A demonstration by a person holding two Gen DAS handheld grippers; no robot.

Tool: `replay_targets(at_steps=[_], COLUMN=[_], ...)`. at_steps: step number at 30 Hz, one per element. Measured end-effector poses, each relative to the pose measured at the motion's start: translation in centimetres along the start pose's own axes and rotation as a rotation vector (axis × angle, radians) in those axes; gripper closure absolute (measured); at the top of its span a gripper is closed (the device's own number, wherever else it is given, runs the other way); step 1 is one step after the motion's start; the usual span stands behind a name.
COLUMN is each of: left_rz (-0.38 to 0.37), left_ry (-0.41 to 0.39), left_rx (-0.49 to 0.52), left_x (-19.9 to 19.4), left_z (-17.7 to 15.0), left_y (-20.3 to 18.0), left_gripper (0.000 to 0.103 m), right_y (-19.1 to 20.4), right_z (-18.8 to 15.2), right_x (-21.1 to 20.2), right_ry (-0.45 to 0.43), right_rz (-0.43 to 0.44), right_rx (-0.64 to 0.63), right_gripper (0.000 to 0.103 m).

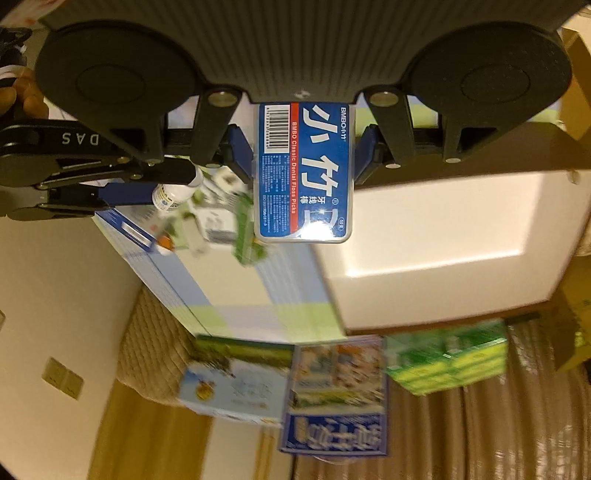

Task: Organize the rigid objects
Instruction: 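Carry both items into the brown box and open both tools to release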

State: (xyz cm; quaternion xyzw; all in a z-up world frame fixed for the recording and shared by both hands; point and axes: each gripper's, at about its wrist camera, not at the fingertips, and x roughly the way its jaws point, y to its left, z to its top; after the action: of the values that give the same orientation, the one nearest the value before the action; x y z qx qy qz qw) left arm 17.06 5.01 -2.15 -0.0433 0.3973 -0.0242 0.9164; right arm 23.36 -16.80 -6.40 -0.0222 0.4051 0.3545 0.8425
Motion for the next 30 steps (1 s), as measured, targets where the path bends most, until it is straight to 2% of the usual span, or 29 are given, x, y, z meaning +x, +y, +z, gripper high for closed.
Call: replay_targets(at_steps=[8, 14, 20, 26, 30], left_rz=[0.075, 0.12, 0.122, 0.112, 0.101], left_ry=[-0.035, -0.015, 0.053, 0.188, 0.242], left_rx=[-0.034, -0.068, -0.117, -0.166, -0.182], left_x=[-0.6, 1.3, 4.7, 9.1, 10.8], left_z=[1.9, 3.2, 4.1, 3.7, 2.9], left_y=[7.3, 12.3, 15.7, 18.1, 19.1], left_gripper=[0.05, 0.05, 0.05, 0.05, 0.05], right_y=[6.8, 10.5, 12.6, 13.2, 13.3], right_z=[3.9, 6.9, 8.8, 9.0, 8.5], right_x=[4.0, 8.4, 13.6, 18.6, 21.3], right_ry=[-0.027, -0.029, 0.025, 0.143, 0.228], right_rz=[0.063, 0.076, 0.042, 0.01, -0.011], right_rx=[-0.055, -0.079, -0.081, -0.057, -0.05], right_gripper=[0.058, 0.058, 0.058, 0.058, 0.058])
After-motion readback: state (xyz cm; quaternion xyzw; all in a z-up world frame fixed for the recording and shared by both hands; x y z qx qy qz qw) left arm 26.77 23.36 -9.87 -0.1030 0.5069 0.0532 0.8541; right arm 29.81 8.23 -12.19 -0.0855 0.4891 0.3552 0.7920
